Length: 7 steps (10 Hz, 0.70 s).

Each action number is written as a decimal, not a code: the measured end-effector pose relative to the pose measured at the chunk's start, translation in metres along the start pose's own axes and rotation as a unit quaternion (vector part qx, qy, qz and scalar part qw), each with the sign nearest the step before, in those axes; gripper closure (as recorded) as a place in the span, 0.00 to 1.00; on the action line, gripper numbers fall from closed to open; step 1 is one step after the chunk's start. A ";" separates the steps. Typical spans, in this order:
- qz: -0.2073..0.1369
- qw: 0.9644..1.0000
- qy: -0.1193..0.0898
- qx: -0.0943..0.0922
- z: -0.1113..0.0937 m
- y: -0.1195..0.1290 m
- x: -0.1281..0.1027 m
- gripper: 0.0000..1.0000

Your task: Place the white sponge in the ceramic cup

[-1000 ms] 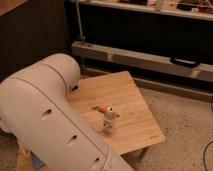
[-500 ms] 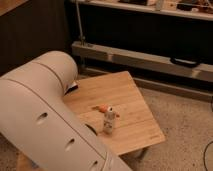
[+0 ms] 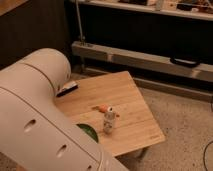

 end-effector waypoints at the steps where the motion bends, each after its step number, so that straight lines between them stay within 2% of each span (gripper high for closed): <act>1: -0.001 1.000 -0.006 -0.003 0.000 0.001 -0.001 0.43; 2: 0.000 1.000 -0.016 -0.006 -0.003 0.001 -0.002 0.43; 5: 0.001 0.998 -0.067 -0.015 -0.037 0.003 0.000 0.43; 6: 0.001 0.996 -0.091 -0.020 -0.056 0.005 0.000 0.43; 7: 0.001 0.994 -0.109 -0.023 -0.066 0.004 -0.001 0.43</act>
